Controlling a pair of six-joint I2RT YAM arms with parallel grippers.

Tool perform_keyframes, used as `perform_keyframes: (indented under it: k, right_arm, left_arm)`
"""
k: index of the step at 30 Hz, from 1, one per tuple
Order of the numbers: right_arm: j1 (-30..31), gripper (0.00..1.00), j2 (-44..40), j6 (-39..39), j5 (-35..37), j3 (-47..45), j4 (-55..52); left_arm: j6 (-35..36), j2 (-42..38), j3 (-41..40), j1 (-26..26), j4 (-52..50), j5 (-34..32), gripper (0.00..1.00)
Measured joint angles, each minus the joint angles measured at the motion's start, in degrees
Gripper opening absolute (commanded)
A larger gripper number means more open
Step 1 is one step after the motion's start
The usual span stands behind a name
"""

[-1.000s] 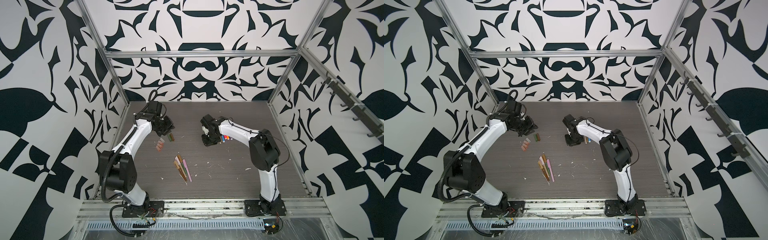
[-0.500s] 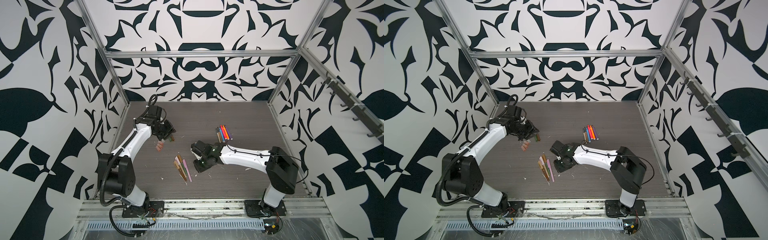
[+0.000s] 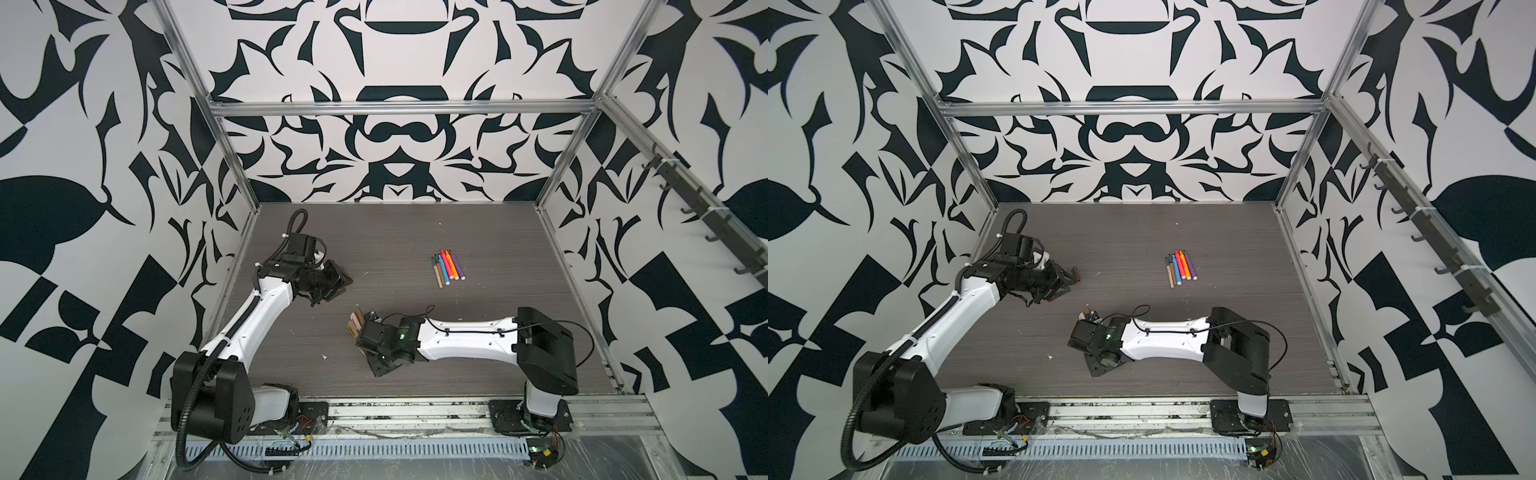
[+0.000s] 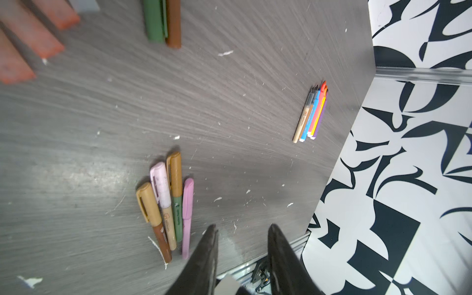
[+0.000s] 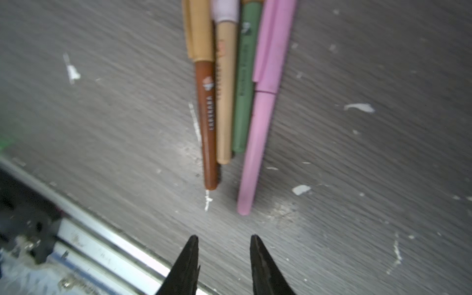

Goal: Remove pen caps from pens
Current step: Pick up the pen from the bottom-center of the table.

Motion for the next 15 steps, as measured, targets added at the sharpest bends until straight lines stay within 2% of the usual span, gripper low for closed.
perform_keyframes:
  k: [5, 15]
  right_arm:
    - [-0.26, 0.34, 2.25, 1.6, 1.14, 1.62, -1.86]
    - [-0.42, 0.34, 5.92, 2.25, -0.33, 4.02, -2.25]
  left_arm:
    - [0.42, -2.54, -1.57, -0.07, 0.61, 2.6, 0.36]
    - [3.91, -2.8, -0.39, -0.07, -0.98, 6.12, 0.37]
